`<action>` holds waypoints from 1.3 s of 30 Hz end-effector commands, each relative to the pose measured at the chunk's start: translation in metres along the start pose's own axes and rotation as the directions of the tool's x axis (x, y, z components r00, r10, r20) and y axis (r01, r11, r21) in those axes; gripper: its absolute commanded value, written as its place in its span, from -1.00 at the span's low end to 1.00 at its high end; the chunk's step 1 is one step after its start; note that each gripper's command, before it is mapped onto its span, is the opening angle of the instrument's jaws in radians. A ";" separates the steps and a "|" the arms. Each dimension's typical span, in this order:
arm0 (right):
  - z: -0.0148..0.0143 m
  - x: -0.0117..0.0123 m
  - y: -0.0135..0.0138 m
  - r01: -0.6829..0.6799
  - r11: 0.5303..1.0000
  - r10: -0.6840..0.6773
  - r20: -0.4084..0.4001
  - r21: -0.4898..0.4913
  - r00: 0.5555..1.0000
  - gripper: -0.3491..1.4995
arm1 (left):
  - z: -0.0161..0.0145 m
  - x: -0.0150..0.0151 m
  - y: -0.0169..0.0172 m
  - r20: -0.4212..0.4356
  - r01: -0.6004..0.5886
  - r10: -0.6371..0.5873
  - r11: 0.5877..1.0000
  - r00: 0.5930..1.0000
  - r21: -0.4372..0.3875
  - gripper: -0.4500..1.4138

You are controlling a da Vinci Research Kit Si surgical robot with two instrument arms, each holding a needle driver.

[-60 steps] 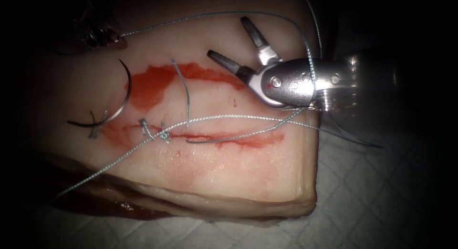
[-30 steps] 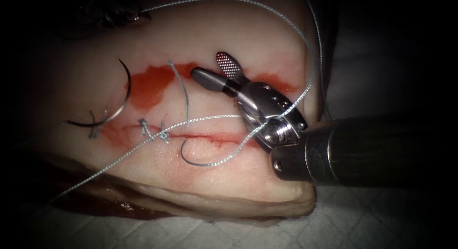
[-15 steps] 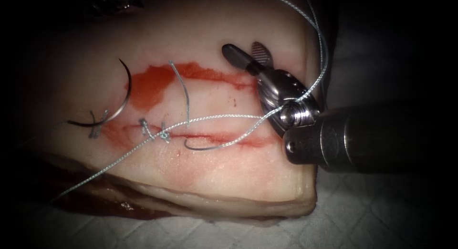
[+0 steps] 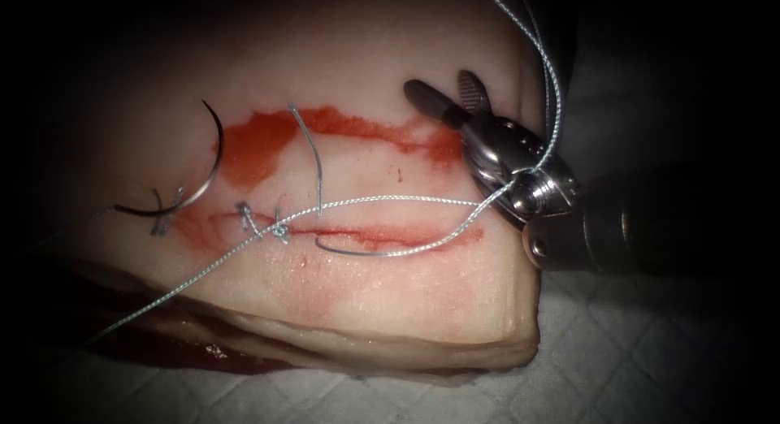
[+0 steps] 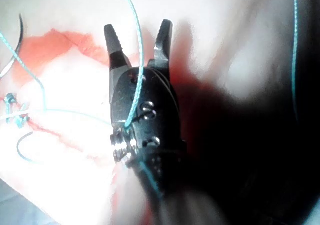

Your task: Wound Closure

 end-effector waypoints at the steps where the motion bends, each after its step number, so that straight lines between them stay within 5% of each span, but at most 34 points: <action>1: 0.0008 0.0008 0.0000 0.012 1.000 -0.012 0.005 0.001 1.000 0.91 | 0.0004 -0.0006 0.0001 0.005 0.000 0.000 1.000 1.000 -0.003 -1.00; 14: 0.0008 0.0001 -0.0051 0.006 0.997 -0.008 0.024 0.081 1.000 0.87 | -0.0030 0.0005 0.0015 -0.023 -0.002 0.001 0.999 1.000 -0.038 -1.00; 39: 0.0001 -0.0016 -0.0072 0.001 0.996 -0.002 0.012 0.088 1.000 0.89 | -0.0046 0.0026 0.0040 -0.119 -0.024 0.018 0.998 0.993 -0.054 -1.00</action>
